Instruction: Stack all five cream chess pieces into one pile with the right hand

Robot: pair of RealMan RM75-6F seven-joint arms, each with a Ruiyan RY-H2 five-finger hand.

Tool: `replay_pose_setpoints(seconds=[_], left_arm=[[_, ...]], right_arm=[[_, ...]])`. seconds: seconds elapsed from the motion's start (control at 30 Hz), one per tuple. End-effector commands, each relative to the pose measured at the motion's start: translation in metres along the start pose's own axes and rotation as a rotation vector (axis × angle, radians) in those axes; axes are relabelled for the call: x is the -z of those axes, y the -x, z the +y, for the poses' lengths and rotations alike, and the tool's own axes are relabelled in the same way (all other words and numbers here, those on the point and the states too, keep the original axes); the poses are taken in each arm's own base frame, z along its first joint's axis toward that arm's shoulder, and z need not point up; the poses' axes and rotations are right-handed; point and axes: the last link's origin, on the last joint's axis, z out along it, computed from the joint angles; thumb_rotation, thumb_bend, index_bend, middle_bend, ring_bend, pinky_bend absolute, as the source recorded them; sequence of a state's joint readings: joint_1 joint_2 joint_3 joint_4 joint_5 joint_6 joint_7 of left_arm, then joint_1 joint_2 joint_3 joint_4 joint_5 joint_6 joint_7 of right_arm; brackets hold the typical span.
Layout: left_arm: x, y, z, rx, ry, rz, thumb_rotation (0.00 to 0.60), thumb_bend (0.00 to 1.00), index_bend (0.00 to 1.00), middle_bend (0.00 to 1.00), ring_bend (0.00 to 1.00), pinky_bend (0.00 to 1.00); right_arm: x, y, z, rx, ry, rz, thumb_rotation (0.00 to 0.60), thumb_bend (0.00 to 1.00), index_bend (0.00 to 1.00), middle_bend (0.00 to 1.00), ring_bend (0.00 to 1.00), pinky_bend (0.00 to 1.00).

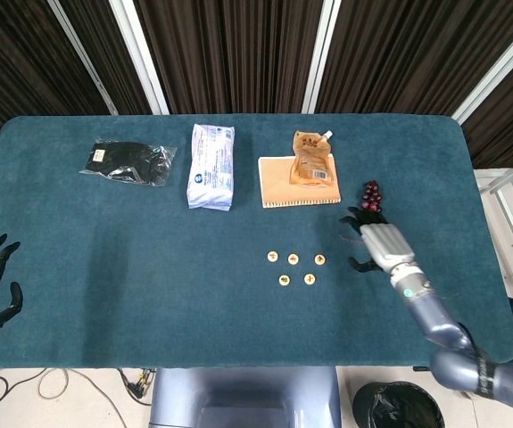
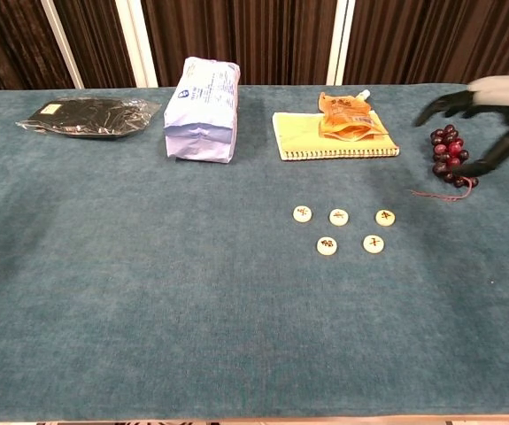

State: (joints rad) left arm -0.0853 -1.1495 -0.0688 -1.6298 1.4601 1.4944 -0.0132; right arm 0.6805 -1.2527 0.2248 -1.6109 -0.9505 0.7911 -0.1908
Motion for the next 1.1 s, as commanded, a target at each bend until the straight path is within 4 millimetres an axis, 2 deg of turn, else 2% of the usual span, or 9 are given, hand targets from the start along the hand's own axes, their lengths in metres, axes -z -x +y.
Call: replay_pose_setpoints(seconds=[0.03, 0.2, 0.47, 0.7, 0.9, 1.1], left_arm=[[0.000, 0.000, 0.000, 0.000, 0.000, -0.001, 0.600, 0.62, 0.13, 0.00, 0.00, 0.00], [0.000, -0.001, -0.001, 0.003, -0.003, 0.001, 0.600, 0.62, 0.13, 0.00, 0.00, 0.00], [0.000, 0.000, -0.001, 0.004, -0.003, -0.003, 0.600, 0.62, 0.13, 0.00, 0.00, 0.00], [0.000, -0.001, -0.001, 0.004, -0.005, -0.001, 0.600, 0.62, 0.13, 0.00, 0.00, 0.00], [0.000, 0.000, -0.001, 0.005, -0.009, -0.003, 0.600, 0.62, 0.13, 0.00, 0.00, 0.00], [0.000, -0.001, -0.001, 0.006, -0.010, -0.001, 0.600, 0.62, 0.13, 0.00, 0.00, 0.00]], right_arm=[[-0.014, 0.010, -0.012, 0.029, -0.006, -0.026, 0.600, 0.41, 0.21, 0.00, 0.00, 0.04], [-0.021, 0.019, -0.020, 0.038, -0.002, -0.041, 0.600, 0.41, 0.26, 0.00, 0.00, 0.04], [-0.019, 0.036, -0.018, 0.040, -0.003, -0.052, 0.600, 0.41, 0.32, 0.00, 0.00, 0.04], [-0.021, 0.053, -0.015, 0.018, -0.004, -0.043, 0.600, 0.41, 0.34, 0.00, 0.00, 0.04], [-0.032, 0.066, -0.012, 0.001, 0.008, -0.051, 0.600, 0.41, 0.35, 0.00, 0.00, 0.04], [-0.037, 0.071, -0.013, -0.006, 0.005, -0.048, 0.600, 0.41, 0.37, 0.00, 0.00, 0.04]])
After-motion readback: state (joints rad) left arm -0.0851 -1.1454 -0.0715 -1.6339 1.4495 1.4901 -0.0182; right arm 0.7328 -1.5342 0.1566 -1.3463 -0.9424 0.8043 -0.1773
